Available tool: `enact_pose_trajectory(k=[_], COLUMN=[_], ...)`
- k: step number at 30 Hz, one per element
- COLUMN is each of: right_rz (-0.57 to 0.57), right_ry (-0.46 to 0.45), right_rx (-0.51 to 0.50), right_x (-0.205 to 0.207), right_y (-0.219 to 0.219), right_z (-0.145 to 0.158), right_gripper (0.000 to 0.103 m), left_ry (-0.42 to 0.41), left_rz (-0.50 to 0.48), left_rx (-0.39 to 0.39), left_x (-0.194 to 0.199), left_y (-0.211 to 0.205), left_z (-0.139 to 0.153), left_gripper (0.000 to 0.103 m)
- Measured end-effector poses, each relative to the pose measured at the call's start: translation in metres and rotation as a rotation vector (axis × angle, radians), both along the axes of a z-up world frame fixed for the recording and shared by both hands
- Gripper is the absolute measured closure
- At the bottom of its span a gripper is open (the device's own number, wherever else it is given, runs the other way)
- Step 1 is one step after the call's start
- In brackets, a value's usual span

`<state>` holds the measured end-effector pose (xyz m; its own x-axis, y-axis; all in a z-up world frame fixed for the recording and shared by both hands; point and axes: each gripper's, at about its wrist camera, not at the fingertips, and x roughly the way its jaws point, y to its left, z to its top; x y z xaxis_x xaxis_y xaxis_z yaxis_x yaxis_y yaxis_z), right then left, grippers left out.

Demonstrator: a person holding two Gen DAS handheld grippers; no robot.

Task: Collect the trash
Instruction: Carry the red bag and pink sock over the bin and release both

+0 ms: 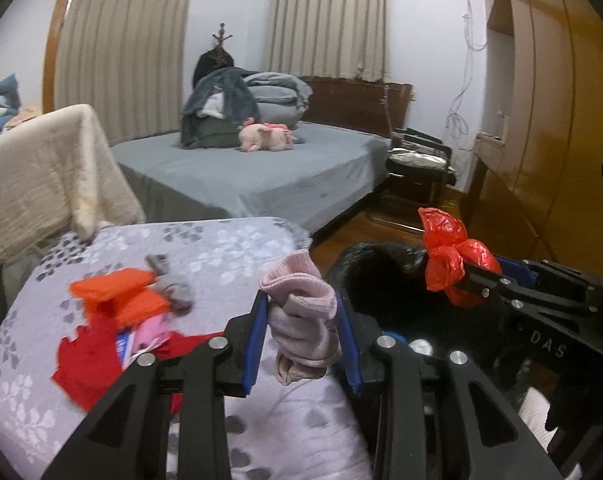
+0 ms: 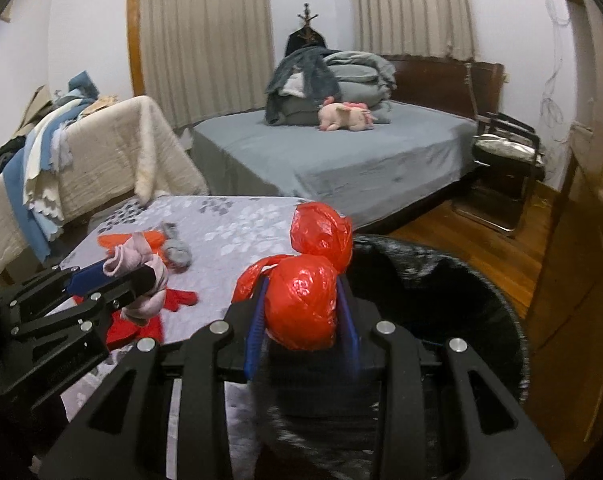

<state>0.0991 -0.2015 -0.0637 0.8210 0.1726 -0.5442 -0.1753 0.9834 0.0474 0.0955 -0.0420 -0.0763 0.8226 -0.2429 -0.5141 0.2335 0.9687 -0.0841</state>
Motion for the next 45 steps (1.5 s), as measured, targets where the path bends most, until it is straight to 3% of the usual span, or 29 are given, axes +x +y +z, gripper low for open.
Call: enact_pose_trajectory(k=[23, 26, 30, 32, 34, 35, 39, 45], right_rz=[-0.216, -0.239, -0.259, -0.263, -0.269, -0.275, -0.267, -0.201], right_ry=[0.041, 0.048, 0.044, 0.036, 0.023, 0.013, -0.005, -0.023], right_rx=[-0.017, -0.015, -0.009, -0.008, -0.01, -0.011, 0.004, 0.019], right_x=[-0.004, -0.005, -0.006, -0.008, -0.01, -0.012, -0.015, -0.013], right_y=[-0.096, -0.103, -0.11, -0.111, -0.109, -0.109, -0.101, -0.074], right_z=[-0.027, -0.032, -0.034, -0.032, -0.029, -0.027, -0.019, -0.008], right_gripper=[0.069, 0.057, 0.043, 0.038, 0.017, 0.013, 0.008, 0.008], left_ry=[0.054, 0.069, 0.066, 0.068, 0.063, 0.059, 0.036, 0.016], left_rz=[-0.202, -0.213, -0.213, -0.206, -0.192, -0.18, -0.13, -0.03], left_rx=[-0.001, -0.006, -0.002, -0.003, 0.0, 0.002, 0.016, 0.023], left_x=[0.046, 0.049, 0.049, 0.049, 0.047, 0.045, 0.033, 0.015], left_y=[-0.11, -0.112, -0.109, -0.105, -0.099, -0.092, -0.068, -0.019], left_z=[-0.017, -0.02, -0.021, -0.02, -0.017, -0.016, -0.01, -0.002], left_gripper=[0.069, 0.068, 0.051, 0.049, 0.041, 0.038, 0.022, 0.016])
